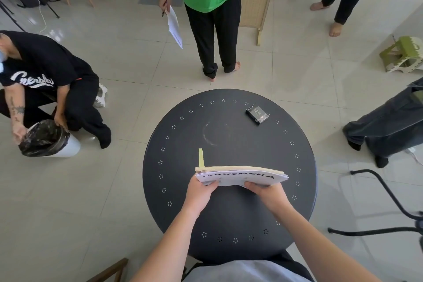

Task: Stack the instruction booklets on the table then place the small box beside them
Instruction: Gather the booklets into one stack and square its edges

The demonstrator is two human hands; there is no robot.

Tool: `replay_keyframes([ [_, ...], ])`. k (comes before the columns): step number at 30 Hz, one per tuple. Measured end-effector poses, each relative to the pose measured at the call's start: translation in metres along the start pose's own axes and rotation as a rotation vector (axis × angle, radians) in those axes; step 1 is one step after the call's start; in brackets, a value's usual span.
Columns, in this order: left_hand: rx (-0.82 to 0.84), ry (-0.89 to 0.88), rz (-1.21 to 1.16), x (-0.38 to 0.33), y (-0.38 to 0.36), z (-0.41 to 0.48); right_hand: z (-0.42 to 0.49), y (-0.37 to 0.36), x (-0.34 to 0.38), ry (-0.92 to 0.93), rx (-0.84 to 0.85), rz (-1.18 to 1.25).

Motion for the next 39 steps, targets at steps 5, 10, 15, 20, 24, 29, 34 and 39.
replay_keyframes([
  [5, 0.032, 0.037, 0.016, 0.016, 0.001, 0.009, 0.004, 0.002, 0.001, -0.065, -0.028, 0.019],
  [10, 0.089, 0.08, 0.154, 0.024, 0.01, 0.015, 0.006, 0.002, -0.002, -0.142, 0.006, -0.065],
  [15, 0.086, 0.097, 0.212, 0.032, 0.02, 0.011, 0.004, -0.005, -0.01, -0.219, 0.07, -0.08],
  [20, 0.009, 0.12, 0.199, 0.038, 0.021, 0.008, 0.002, -0.019, -0.005, -0.209, 0.105, -0.096],
  [24, -0.033, 0.164, 0.144, 0.048, 0.024, 0.007, 0.003, -0.029, 0.003, -0.233, 0.159, -0.143],
  [29, -0.049, 0.204, 0.116, 0.059, 0.036, 0.015, 0.014, -0.039, 0.008, -0.297, 0.175, -0.15],
  [34, -0.072, 0.235, 0.13, 0.061, 0.057, 0.032, 0.035, -0.06, 0.02, -0.277, 0.195, -0.177],
  [39, -0.165, 0.234, 0.105, 0.061, 0.087, 0.056, 0.064, -0.087, 0.031, -0.254, 0.183, -0.174],
])
Point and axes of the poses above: each hand's wrist, its own z-axis towards the middle knuckle, its own y-axis out of the back of the hand, x = y × z, the point moved 7 cm from there along z, towards the middle knuckle, and after that the axes turned 3 degrees about x, right-handed, at the moved point
